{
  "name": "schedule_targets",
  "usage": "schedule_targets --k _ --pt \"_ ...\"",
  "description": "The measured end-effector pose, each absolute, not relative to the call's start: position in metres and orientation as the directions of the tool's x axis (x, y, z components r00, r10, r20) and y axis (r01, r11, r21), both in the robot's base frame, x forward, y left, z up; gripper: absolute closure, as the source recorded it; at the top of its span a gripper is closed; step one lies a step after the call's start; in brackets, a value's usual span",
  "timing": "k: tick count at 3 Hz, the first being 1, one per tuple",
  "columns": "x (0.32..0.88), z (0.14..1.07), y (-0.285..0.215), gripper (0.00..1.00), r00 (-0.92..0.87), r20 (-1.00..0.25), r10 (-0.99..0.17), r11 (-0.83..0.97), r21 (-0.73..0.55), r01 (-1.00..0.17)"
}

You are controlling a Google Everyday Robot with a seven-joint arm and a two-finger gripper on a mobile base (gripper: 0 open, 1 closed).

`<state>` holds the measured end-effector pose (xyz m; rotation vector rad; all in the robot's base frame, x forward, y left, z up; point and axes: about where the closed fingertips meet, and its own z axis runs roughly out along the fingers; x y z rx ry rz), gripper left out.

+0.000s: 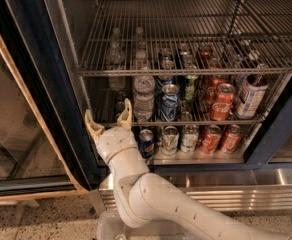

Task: Pick water bottle from middle shelf of fridge

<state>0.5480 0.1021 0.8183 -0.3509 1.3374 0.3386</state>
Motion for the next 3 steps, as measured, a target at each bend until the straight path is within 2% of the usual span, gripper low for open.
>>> schedule_targets --k 3 --pt "0.564 0.817 0.095 0.25 0.193 -0.981 0.026 0.908 -0.057 -0.416"
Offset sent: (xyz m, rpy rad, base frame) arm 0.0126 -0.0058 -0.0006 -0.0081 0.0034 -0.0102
